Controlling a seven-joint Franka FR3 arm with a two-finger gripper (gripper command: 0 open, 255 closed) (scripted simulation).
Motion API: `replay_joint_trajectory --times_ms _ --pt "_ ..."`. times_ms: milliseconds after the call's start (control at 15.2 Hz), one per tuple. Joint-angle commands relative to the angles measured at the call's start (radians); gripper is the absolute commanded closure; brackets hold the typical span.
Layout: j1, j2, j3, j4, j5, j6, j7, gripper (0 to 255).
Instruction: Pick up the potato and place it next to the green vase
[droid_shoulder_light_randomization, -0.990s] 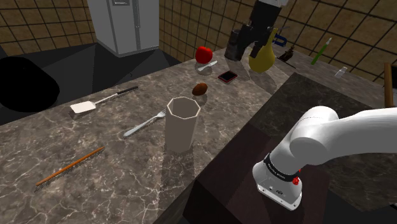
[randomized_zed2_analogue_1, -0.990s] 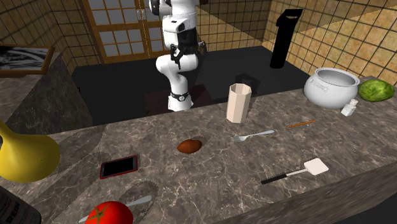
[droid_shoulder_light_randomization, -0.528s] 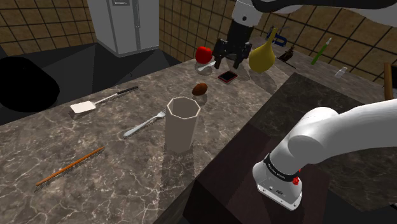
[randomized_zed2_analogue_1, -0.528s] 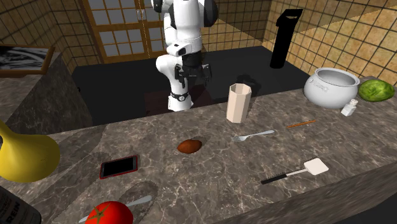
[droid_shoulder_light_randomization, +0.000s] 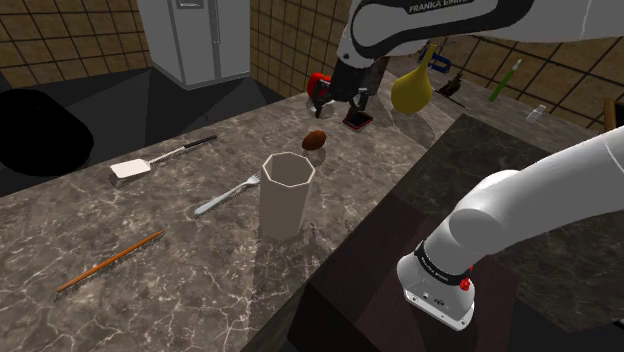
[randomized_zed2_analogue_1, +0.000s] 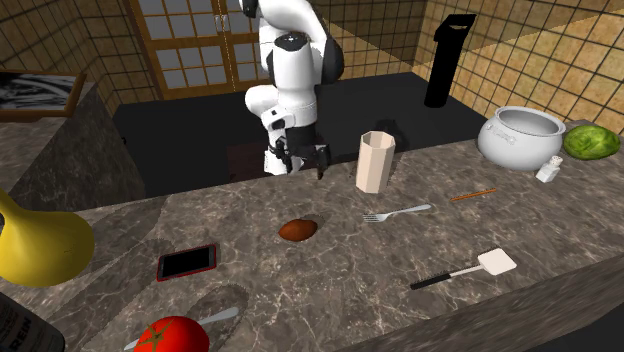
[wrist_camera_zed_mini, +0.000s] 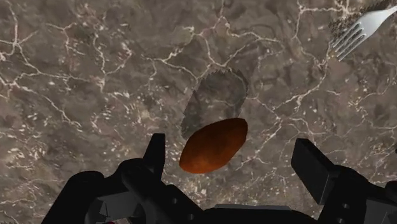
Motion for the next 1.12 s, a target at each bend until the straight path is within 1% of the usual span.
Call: replay_joint_trajectory --times_ms 0,396,528,1056 --pt "-0.019 0.068 0.010 0.000 -0.003 0.076 0.065 0" --pt "-0.071 0.268 0.019 0.038 -0.030 0.252 0.252 0" --pt "-0.082 0.320 0.017 0.053 -0.040 0.293 0.300 0" --pt "-0.079 0.396 0.019 0.026 -0.047 0.396 0.305 0"
